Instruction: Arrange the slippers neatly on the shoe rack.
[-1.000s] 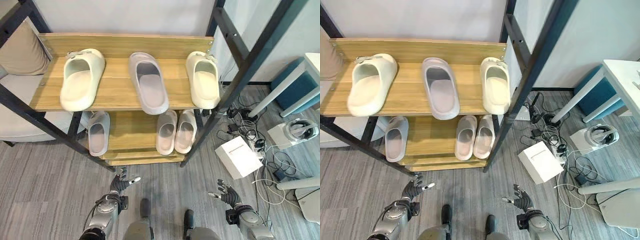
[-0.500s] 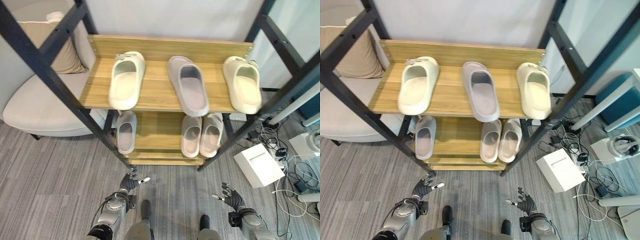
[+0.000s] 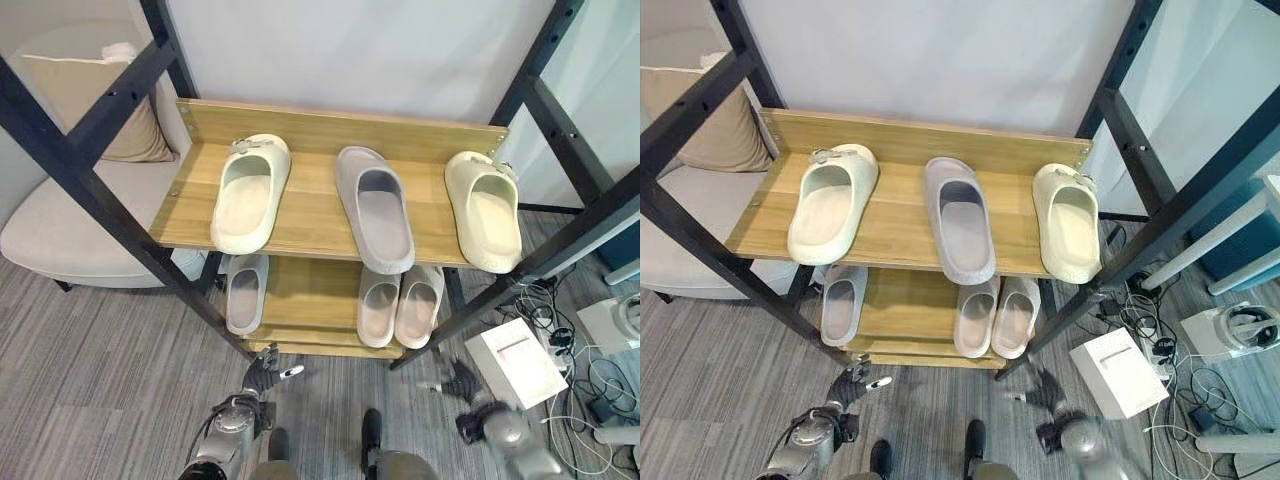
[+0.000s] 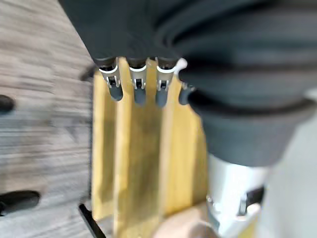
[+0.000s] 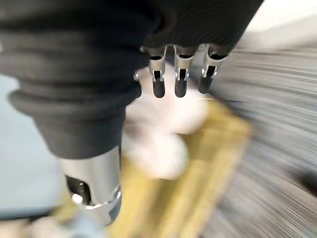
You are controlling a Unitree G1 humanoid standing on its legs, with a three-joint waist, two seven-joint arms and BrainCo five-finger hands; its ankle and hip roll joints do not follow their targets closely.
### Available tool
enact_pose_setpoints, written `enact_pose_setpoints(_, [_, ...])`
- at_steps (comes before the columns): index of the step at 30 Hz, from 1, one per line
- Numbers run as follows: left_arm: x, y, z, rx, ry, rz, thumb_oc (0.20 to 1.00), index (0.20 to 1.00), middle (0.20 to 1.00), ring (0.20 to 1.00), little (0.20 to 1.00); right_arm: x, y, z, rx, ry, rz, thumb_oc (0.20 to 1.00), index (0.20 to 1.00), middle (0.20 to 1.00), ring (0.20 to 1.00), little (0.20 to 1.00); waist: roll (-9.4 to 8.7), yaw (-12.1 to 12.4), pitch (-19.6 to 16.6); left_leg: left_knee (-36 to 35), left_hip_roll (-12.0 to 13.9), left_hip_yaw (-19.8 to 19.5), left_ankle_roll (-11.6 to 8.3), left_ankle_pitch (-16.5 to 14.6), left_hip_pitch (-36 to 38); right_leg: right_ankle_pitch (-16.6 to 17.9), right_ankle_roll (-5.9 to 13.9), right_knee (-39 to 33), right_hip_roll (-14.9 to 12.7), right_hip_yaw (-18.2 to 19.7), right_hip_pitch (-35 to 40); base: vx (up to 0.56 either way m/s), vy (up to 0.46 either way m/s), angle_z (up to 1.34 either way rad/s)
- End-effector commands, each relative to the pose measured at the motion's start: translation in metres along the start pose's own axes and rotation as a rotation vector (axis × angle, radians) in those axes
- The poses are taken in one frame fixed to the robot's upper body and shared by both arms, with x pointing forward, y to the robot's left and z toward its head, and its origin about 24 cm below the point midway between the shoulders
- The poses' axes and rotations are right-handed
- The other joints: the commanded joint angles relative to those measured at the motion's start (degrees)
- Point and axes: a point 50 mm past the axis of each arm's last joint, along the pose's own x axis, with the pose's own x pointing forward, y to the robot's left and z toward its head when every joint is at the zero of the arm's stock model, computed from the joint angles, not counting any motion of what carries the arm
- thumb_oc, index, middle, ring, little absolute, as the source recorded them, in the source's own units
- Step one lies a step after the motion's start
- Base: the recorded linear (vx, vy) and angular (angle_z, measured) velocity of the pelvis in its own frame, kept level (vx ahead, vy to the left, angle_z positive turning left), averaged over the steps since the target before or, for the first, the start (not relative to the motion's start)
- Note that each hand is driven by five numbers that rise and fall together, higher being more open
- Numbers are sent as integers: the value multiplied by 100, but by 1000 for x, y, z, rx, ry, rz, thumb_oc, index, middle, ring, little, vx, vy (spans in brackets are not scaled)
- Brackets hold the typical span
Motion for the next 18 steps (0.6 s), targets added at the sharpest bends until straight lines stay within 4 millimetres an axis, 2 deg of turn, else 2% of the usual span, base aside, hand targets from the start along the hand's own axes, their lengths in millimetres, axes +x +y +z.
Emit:
enact_pose_setpoints(1, [15, 8, 27, 70, -75, 17, 1000, 1000, 1000, 1000, 1000, -14, -21, 42, -91, -236, -4, 1000, 1000, 1000, 1000, 1000, -39, -96, -29, -21, -26, 19, -199, 57, -113, -661, 597, 7, -438, 122, 566, 61, -29, 1])
enact_pose_setpoints(2, [15, 9, 26, 72, -68, 28, 1000, 1000, 1000, 1000, 1000, -29, -25, 65, -43, -349, 28, 1000, 1000, 1000, 1000, 1000, -38, -167, -84, -21, -29, 44, -208, 39, -78, -674, 606, 7, -444, 135, 598, 40, -12, 5])
enact_pose_setpoints(4, [16, 9, 26, 73, -66, 30, 1000, 1000, 1000, 1000, 1000, -35, -25, 71, -6, -379, 46, 1000, 1000, 1000, 1000, 1000, -34, -185, -104, -21, -31, 52, -210, 30, -63, -676, 607, 7, -441, 143, 611, 10, -2, 2])
enact_pose_setpoints(6, [16, 14, 28, 85, -72, 41, 1000, 1000, 1000, 1000, 1000, -55, -27, 96, 133, -509, 154, 1000, 1000, 1000, 1000, 1000, -43, -253, -171, -21, -28, 94, -226, 19, -38, -663, 612, 7, -439, 163, 620, 3, -4, -8])
enact_pose_setpoints(7, [16, 16, 29, 89, -76, 43, 1000, 1000, 1000, 1000, 1000, -61, -30, 106, 146, -554, 187, 1000, 1000, 1000, 1000, 1000, -53, -276, -194, -21, -27, 104, -228, 15, -33, -654, 614, 7, -436, 175, 614, -3, -9, -8])
enact_pose_setpoints(8, [15, 20, 28, 89, -75, 40, 1000, 1000, 1000, 1000, 1000, -77, -44, 122, 136, -603, 250, 1000, 1000, 1000, 1000, 1000, -73, -341, -261, -21, -20, 141, -242, 4, -22, -632, 622, 7, -436, 204, 607, -3, -5, -21])
enact_pose_setpoints(9, [15, 20, 28, 88, -74, 39, 1000, 1000, 1000, 1000, 1000, -77, -44, 122, 135, -601, 250, 1000, 1000, 1000, 1000, 1000, -65, -335, -264, -21, -19, 141, -242, 3, -23, -632, 622, 7, -435, 204, 607, -6, 11, -17])
enact_pose_setpoints(10, [11, 23, 20, 73, -60, 41, 1000, 1000, 1000, 1000, 1000, -90, -63, 140, 116, -683, 217, 1000, 1000, 1000, 1000, 1000, -70, -408, -336, -21, -12, 196, -256, -4, -20, -590, 636, 7, -435, 247, 582, -10, 17, -17])
enact_pose_setpoints(11, [7, 24, 16, 52, -60, 47, 1000, 1000, 1000, 1000, 1000, -95, -73, 154, 98, -771, 139, 1000, 1000, 1000, 1000, 1000, -63, -441, -378, -21, -2, 245, -251, -16, -15, -560, 645, 7, -428, 288, 552, -10, 17, -8])
enact_pose_setpoints(12, [7, 24, 16, 53, -60, 46, 1000, 1000, 1000, 1000, 1000, -95, -72, 154, 98, -771, 138, 1000, 1000, 1000, 1000, 1000, -64, -435, -378, -21, -1, 248, -251, -17, -12, -560, 645, 7, -427, 292, 552, 1, 14, -12])
enact_pose_setpoints(13, [5, 20, 14, 25, -65, 47, 1000, 1000, 1000, 1000, 1000, -92, -79, 164, 84, -863, -10, 1000, 1000, 1000, 1000, 1000, -29, -444, -419, -21, 2, 270, -238, -37, -7, -539, 654, 7, -426, 328, 518, 14, 13, -25])
enact_pose_setpoints(14, [5, 18, 14, 16, -67, 49, 1000, 1000, 1000, 1000, 1000, -89, -79, 168, 97, -906, -68, 1000, 1000, 1000, 1000, 1000, -21, -437, -428, -21, 2, 284, -231, -49, 8, -534, 653, 7, -426, 344, 517, 25, 31, -32])
enact_pose_setpoints(15, [5, 11, 14, 2, -72, 46, 1000, 1000, 1000, 1000, 1000, -84, -79, 182, 22, -994, -244, 1000, 1000, 1000, 1000, 1000, 35, -390, -454, -21, 1, 294, -210, -67, 25, -536, 649, 7, -425, 365, 515, 17, 31, -33])
enact_pose_setpoints(18, [6, 2, 17, 16, -86, 23, 1000, 1000, 1000, 1000, 1000, -69, -71, 199, -152, -1043, -400, 1000, 1000, 1000, 1000, 1000, 76, -259, -468, -21, -21, 252, -184, -87, 47, -556, 634, 7, -426, 337, 538, 12, 22, -8])
